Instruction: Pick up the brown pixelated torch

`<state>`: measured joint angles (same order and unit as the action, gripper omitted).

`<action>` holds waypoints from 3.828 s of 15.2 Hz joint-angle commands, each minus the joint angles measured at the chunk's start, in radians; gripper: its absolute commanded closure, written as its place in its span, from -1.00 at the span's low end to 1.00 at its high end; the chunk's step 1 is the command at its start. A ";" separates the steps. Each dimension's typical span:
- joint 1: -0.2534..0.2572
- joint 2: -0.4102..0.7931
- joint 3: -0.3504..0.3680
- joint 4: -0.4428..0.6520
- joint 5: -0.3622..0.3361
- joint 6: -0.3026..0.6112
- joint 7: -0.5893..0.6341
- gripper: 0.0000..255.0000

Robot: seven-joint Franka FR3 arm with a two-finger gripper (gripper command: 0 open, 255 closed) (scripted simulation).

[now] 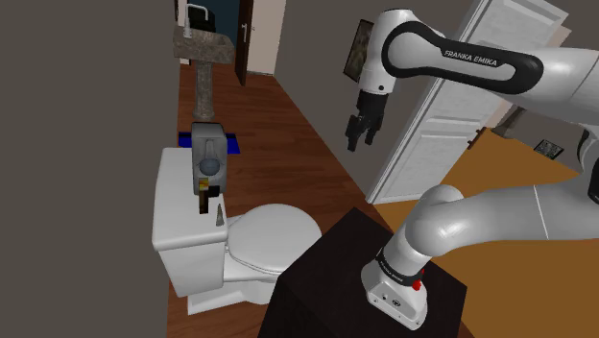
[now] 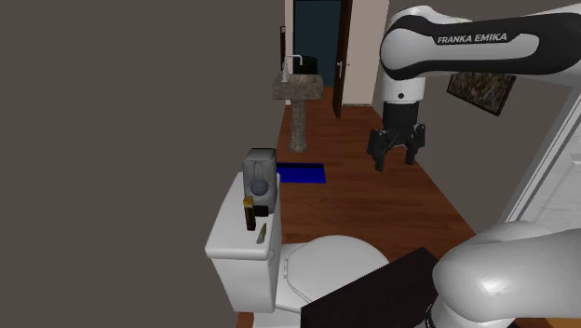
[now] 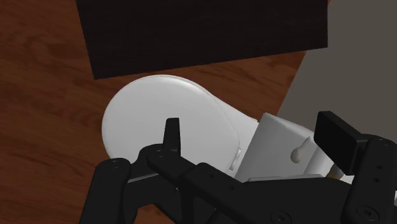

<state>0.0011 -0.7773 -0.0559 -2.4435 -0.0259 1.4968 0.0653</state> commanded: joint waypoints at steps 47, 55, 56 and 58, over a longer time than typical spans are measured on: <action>0.254 1.300 0.265 0.708 -0.145 0.759 0.470 -1.00; 0.254 1.298 0.265 0.704 -0.145 0.761 0.470 1.00; 0.254 1.298 0.265 0.704 -0.145 0.761 0.470 1.00; 0.253 1.298 0.265 0.704 -0.145 0.761 0.469 1.00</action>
<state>0.2541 0.5206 0.2089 -1.7384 -0.1712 2.2575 0.5348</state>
